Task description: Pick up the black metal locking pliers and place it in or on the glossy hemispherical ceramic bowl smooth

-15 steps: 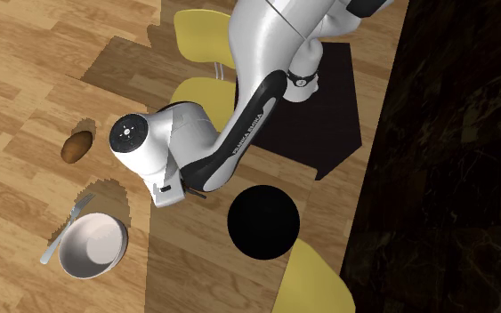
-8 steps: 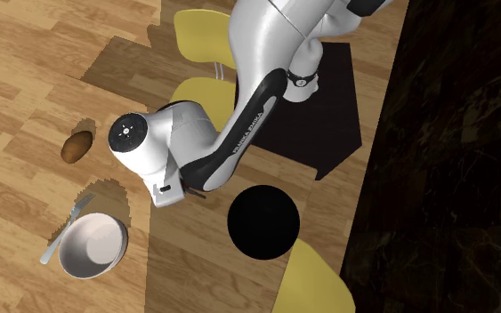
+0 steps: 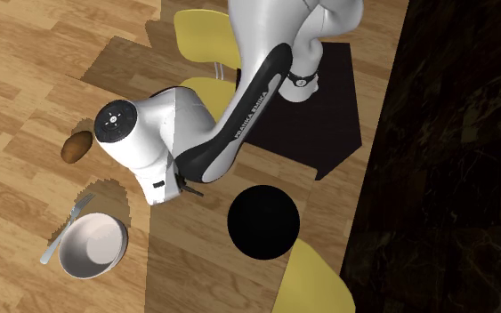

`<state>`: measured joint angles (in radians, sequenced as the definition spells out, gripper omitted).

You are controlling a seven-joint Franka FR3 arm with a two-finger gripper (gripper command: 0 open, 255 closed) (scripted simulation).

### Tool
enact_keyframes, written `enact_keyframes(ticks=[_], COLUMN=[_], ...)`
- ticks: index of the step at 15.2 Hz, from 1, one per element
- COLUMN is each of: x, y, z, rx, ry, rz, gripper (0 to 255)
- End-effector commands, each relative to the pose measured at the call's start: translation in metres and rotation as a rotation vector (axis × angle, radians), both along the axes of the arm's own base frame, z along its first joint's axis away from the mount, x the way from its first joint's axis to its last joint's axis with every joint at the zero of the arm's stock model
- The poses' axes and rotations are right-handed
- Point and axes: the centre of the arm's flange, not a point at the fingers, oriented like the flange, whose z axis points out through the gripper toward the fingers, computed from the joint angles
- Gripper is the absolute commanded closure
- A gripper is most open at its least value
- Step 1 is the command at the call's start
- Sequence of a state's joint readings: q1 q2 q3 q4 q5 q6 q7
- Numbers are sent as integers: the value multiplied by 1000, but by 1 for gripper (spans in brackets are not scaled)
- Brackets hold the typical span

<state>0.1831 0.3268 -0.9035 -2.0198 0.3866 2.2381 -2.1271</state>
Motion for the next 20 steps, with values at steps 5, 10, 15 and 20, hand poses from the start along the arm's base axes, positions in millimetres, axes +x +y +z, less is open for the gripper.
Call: enact_keyframes(ticks=[5,10,15,20], x=[0,0,0,0], y=[-1,-1,-1,-1], z=[32,58,85,111], rx=[0,0,0,0], ry=[0,0,0,0], rz=[0,0,0,0], gripper=[255,255,255,255])
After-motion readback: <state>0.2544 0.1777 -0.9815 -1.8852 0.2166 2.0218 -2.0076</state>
